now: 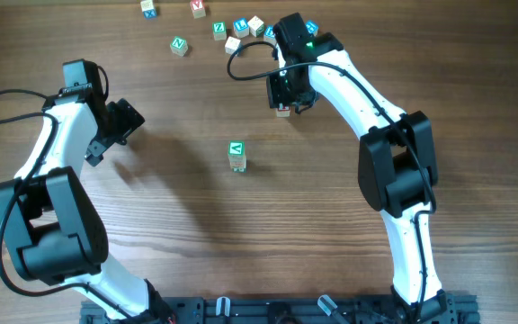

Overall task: Form a tower
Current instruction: 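Lift the I block from the pile with the right gripper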

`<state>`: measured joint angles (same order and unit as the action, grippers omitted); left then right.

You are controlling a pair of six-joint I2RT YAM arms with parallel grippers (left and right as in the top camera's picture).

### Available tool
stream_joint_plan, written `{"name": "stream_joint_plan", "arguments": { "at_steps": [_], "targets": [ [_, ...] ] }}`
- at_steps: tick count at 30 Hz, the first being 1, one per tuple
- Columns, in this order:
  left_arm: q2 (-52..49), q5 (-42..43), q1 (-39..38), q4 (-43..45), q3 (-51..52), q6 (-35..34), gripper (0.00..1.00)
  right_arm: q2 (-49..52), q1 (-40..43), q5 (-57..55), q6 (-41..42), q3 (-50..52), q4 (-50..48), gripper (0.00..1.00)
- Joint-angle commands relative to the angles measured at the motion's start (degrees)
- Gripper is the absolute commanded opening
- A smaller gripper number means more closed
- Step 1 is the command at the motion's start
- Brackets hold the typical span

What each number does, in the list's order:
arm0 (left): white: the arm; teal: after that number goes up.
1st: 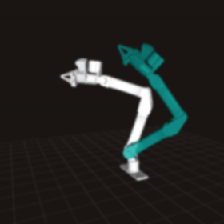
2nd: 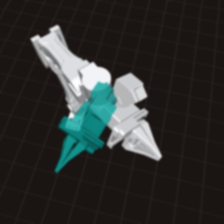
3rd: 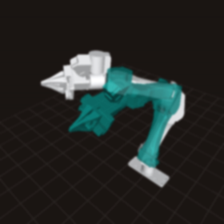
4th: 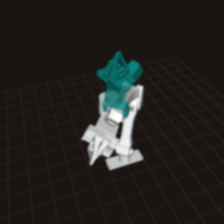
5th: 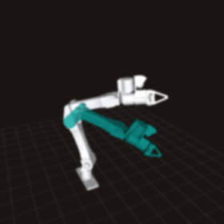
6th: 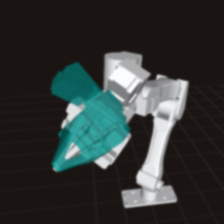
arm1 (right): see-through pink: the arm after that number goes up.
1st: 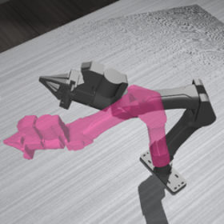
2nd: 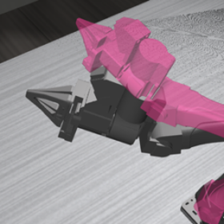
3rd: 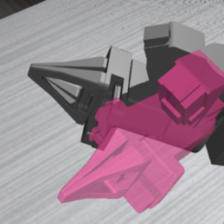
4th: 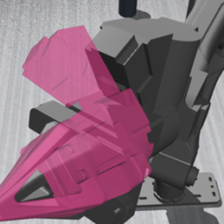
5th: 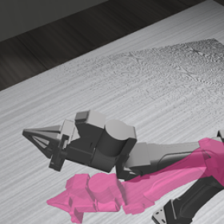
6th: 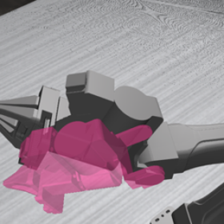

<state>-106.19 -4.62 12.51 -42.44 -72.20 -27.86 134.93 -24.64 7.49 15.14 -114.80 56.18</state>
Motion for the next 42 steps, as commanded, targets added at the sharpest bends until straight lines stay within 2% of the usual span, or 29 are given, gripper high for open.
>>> {"name": "stream_joint_plan", "arguments": {
  "at_steps": [1, 8, 18, 23, 27, 32, 38, 42],
  "targets": [
    [1.1, 0.1, 0.4, 0.0, -0.6, 0.5, 1.0, 1.2, 0.1, 0.3, 0.1, 0.2, 0.5, 0.52],
    [1.1, 0.1, 0.4, 0.0, -0.6, 0.5, 1.0, 1.2, 0.1, 0.3, 1.9, 0.2, 1.8, 0.44],
    [1.1, 0.1, 0.4, 0.0, -0.6, 0.5, 1.0, 1.6, 0.1, -1.0, 3.1, 0.2, 0.9, 0.44],
    [1.1, 0.1, 0.4, 0.0, -0.6, 0.5, 1.0, 1.6, -0.3, -1.0, 3.3, 0.2, 1.8, 0.36],
    [1.1, 0.1, 0.4, 0.0, -0.6, 0.5, 1.0, 1.6, -1.6, -1.5, 3.1, 0.2, 1.5, 0.46],
    [1.1, 0.1, 0.4, 0.0, -0.6, 0.5, 1.0, 1.6, -2.0, -6.4, 3.1, 0.2, 1.5, 0.52],
    [1.1, 0.1, 0.4, 0.0, -0.6, 0.5, 1.0, 1.6, -2.0, -7.3, 3.8, 0.2, 0.2, 0.43],
    [1.1, 0.1, 0.4, 0.0, -0.6, 0.5, 1.0, 1.6, -2.0, -8.8, 5.5, 0.2, 0.2, 0.43]
  ]
}}
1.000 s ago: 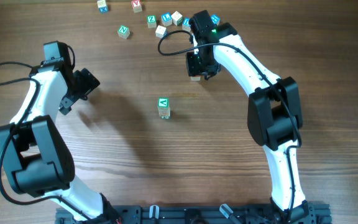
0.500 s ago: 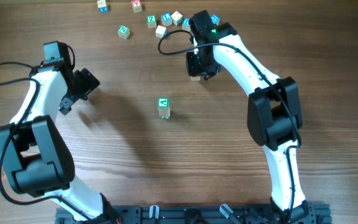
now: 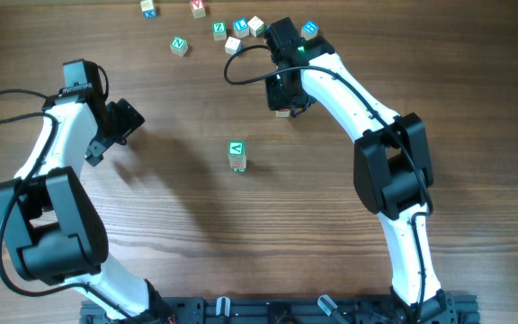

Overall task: Form a tower
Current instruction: 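Lift the I block from the pile with the right gripper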

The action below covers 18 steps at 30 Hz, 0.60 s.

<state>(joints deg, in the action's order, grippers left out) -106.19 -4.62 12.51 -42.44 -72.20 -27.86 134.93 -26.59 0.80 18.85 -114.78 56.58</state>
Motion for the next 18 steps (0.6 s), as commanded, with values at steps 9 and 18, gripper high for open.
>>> {"name": "stream_joint_plan", "arguments": {
  "at_steps": [9, 18],
  "targets": [
    [1.1, 0.1, 0.4, 0.0, -0.6, 0.5, 1.0, 1.6, -0.1, -2.1, 5.3, 0.5, 0.1, 0.5],
    [1.1, 0.1, 0.4, 0.0, -0.6, 0.5, 1.0, 1.6, -0.2, -1.8, 5.2, 2.8, -2.6, 0.44]
  ]
}}
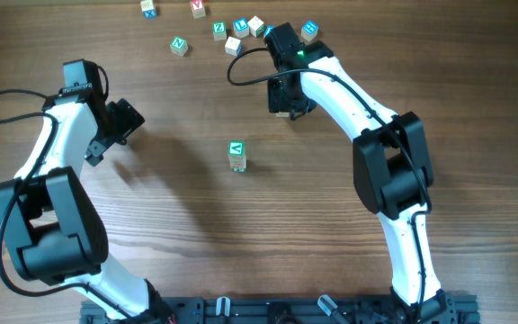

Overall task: Form a tower
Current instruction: 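Lift the I block from the pile with the right gripper, then carry the I block over the tower with the right gripper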

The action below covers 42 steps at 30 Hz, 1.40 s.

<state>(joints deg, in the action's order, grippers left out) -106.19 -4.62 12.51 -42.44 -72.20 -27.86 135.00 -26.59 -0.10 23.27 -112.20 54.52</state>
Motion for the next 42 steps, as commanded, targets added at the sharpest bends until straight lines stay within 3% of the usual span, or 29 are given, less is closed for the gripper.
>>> {"name": "stream_joint_plan", "arguments": {
  "at_steps": [1, 8, 12, 16, 21, 26, 33, 40, 41, 42],
  "targets": [
    [1.1, 0.1, 0.4, 0.0, -0.6, 0.5, 1.0, 1.5, -0.2, -0.9, 0.7, 0.2, -0.5, 0.43],
    [1.1, 0.1, 0.4, 0.0, -0.6, 0.5, 1.0, 1.5, -0.2, -0.9, 0.8, 0.2, -0.3, 0.34],
    [1.1, 0.1, 0.4, 0.0, -0.6, 0.5, 1.0, 1.5, -0.2, -1.0, 0.8, 0.2, 0.4, 0.37],
    [1.1, 0.1, 0.4, 0.0, -0.6, 0.5, 1.0, 1.5, -0.2, -0.9, 0.9, 0.2, 0.6, 0.31],
    [1.1, 0.1, 0.4, 0.0, -0.6, 0.5, 1.0, 0.7, -0.2, -1.0, 0.7, -0.7, 0.9, 0.29],
    [1.1, 0.1, 0.4, 0.0, -0.6, 0.5, 1.0, -7.4, -0.2, -1.0, 0.7, -0.9, 1.6, 0.29],
    [1.1, 0.1, 0.4, 0.0, -0.6, 0.5, 1.0, -23.4, -0.3, 3.4, 6.0, -0.8, 11.5, 0.27],
    [1.1, 0.1, 0.4, 0.0, -0.6, 0.5, 1.0, -24.7, -5.7, 7.7, 9.7, -0.3, 17.6, 0.29],
    [1.1, 0.1, 0.4, 0.0, -0.6, 0.5, 1.0, -24.7, -7.2, 7.7, 9.8, -0.3, 17.5, 0.28],
    [1.1, 0.1, 0.4, 0.0, -0.6, 0.5, 1.0, -24.7, -9.0, 7.7, 9.9, -0.3, 16.9, 0.17]
  ]
}}
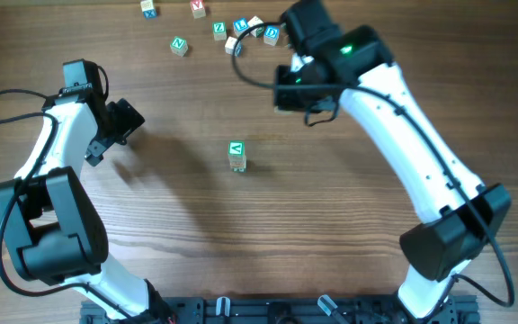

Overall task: Form a tower
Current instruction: 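Carry the I block over the tower with the right gripper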

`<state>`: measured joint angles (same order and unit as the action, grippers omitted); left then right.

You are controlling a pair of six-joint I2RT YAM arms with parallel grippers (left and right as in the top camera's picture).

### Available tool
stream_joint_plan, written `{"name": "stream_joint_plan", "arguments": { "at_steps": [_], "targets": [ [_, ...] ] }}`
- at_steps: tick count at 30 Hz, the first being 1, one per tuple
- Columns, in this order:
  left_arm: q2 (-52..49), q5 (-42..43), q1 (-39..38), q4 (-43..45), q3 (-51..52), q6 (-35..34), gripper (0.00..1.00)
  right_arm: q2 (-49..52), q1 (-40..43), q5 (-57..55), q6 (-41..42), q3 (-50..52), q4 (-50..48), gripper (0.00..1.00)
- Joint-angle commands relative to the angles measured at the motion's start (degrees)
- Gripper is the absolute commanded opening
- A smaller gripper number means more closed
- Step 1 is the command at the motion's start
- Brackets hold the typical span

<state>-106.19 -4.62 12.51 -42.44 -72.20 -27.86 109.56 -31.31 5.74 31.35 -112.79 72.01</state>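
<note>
A small tower (236, 156) stands at mid-table, its top block showing a green letter on white. My right gripper (288, 97) hangs high above the table, up and to the right of the tower. It is seen from above and looks shut on a wooden block that its body mostly hides. Far to the left of the tower, my left gripper (129, 120) rests low with its fingers apart and nothing between them.
Several loose letter blocks lie along the far edge: a green one (179, 44), a red one (198, 7), a blue one (149, 9), and a cluster (240, 27) just left of the right arm. A black cable loops off the right wrist.
The right arm has risen from the table and its elbow has swung out to the right. The wooden block that lay under its fingers no longer shows on the table. The left arm is unchanged.
The right gripper stood low over a wooden block, right of and beyond the tower. At the following two moments it sat a little further left and back, still over that block. Now it is raised and the spot is bare. The tower and left arm stayed put.
</note>
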Motion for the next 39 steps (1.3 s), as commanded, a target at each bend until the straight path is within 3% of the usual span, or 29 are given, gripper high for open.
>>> {"name": "stream_joint_plan", "arguments": {
  "at_steps": [1, 3, 4, 5, 6, 9, 11, 24, 39],
  "targets": [
    [1.1, 0.1, 0.4, 0.0, -0.6, 0.5, 1.0, 0.7, -5.6, 1.9, 1.9, 0.3, -0.8, 0.07],
    [1.1, 0.1, 0.4, 0.0, -0.6, 0.5, 1.0, 0.7, -8.2, 1.8, 5.0, 0.3, -0.8, 0.06],
    [1.1, 0.1, 0.4, 0.0, -0.6, 0.5, 1.0, 0.7, -9.1, 1.8, 7.3, 0.3, -1.0, 0.13],
    [1.1, 0.1, 0.4, 0.0, -0.6, 0.5, 1.0, 0.7, -10.0, 1.8, 10.1, 0.3, -1.3, 0.29],
    [1.1, 0.1, 0.4, 0.0, -0.6, 0.5, 1.0, 0.7, -10.7, 1.8, 12.3, 0.3, -1.6, 0.32],
    [1.1, 0.1, 0.4, 0.0, -0.6, 0.5, 1.0, 0.7, -11.9, 1.8, 12.6, 0.4, -2.6, 0.17],
    [1.1, 0.1, 0.4, 0.0, -0.6, 0.5, 1.0, 0.7, -12.4, 1.6, 12.7, 0.4, -2.8, 0.13],
    [1.1, 0.1, 0.4, 0.0, -0.6, 0.5, 1.0, 1.3, -14.6, -11.6, 16.5, 3.7, -4.4, 0.25],
    [1.1, 0.1, 0.4, 0.0, -0.6, 0.5, 1.0, 7.3, -16.1, -10.6, 15.4, 3.7, -5.6, 0.26]
  ]
}}
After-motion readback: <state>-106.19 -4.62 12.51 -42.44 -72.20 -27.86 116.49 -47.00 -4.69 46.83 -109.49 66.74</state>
